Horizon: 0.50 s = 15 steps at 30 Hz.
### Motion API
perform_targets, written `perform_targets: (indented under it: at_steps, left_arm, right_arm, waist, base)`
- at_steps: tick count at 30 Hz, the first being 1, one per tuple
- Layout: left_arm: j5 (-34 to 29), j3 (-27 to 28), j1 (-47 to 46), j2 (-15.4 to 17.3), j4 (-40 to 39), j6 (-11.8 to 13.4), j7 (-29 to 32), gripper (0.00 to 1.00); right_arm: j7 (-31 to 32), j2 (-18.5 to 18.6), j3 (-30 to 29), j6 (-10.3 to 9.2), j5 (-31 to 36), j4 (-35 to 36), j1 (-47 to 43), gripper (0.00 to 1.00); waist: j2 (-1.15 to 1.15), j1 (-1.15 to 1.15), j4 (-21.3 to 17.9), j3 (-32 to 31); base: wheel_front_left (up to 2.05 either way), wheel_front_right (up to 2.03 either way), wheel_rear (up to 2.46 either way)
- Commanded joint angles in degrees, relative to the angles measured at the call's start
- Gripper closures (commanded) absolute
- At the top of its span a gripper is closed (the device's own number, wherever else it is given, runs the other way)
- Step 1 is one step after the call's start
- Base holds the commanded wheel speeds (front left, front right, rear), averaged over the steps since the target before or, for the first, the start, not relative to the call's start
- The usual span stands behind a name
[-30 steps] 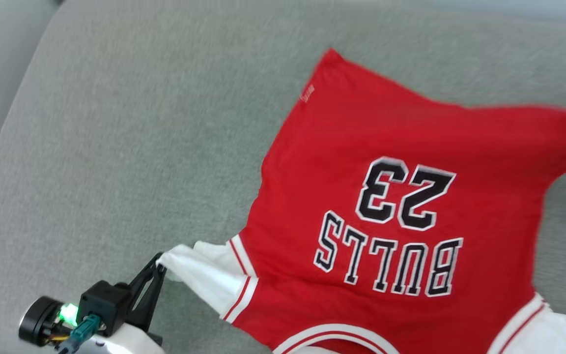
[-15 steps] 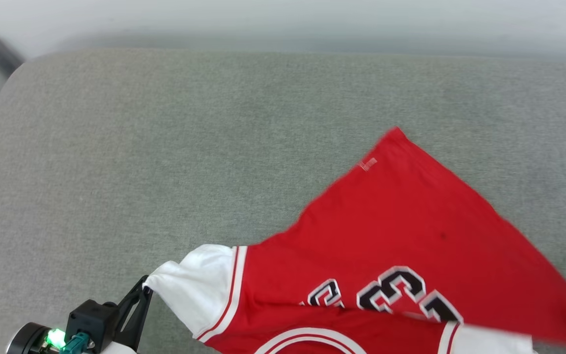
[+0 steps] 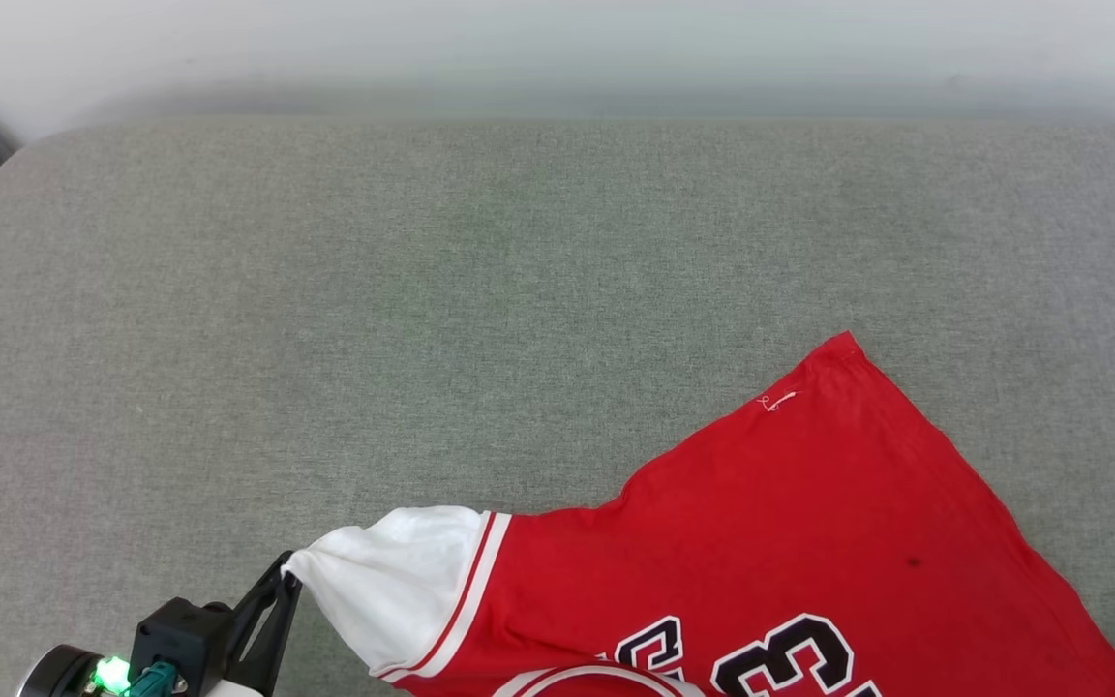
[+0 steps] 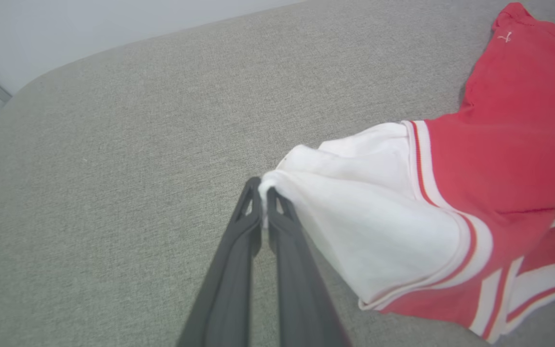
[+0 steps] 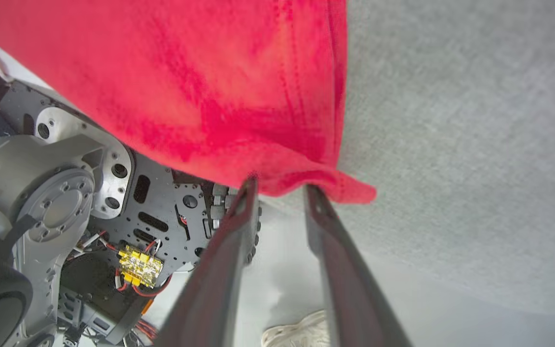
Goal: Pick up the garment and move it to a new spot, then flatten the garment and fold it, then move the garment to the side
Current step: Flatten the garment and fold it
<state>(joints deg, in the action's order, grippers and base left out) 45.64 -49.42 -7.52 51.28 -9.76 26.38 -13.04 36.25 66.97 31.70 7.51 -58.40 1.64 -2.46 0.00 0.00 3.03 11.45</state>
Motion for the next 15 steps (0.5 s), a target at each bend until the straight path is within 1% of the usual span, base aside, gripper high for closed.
perform_targets:
  at_steps: [1,5,9,12,15]
  left_arm:
    - [0.1,0.1,0.1,-0.4,0.1,0.2,-0.2,1.0]
    - [0.0,-0.2,0.1,-0.6,-0.1,0.2,-0.2,1.0]
    - [-0.6,-0.5,-0.8,-1.1,-0.3,-0.1,-0.1,1.0]
    - [-1.0,-0.7,-1.7,-1.6,-0.2,-0.5,0.1,1.0]
    - [-1.5,-0.9,-2.9,-2.4,0.0,-1.0,0.2,1.0]
  right_arm:
    - [-0.7,-0.2,-1.5,-0.04,0.2,0.2,1.1,0.0]
    - [-0.9,0.2,-7.6,-0.04,1.1,2.5,4.4,0.0]
    - [1.4,0.9,-13.0,-0.04,2.2,6.2,9.6,0.0]
    - [5.5,1.1,-14.4,-0.04,3.4,9.5,14.5,0.0]
    - [10.8,0.8,-12.9,-0.04,6.0,12.4,20.1,0.0]
  waist:
    - [0.0,0.0,0.2,-0.2]
    - [0.0,0.0,0.8,-0.2]
    - [0.0,0.0,1.7,0.7]
    - [0.0,0.0,2.6,1.8]
    - [0.0,0.0,3.6,3.1]
  base:
    - [0.0,0.0,0.0]
    - [0.0,0.0,0.0]
    - [0.0,0.0,0.0]
    - [0.0,0.0,0.0]
    - [0.0,0.0,0.0]
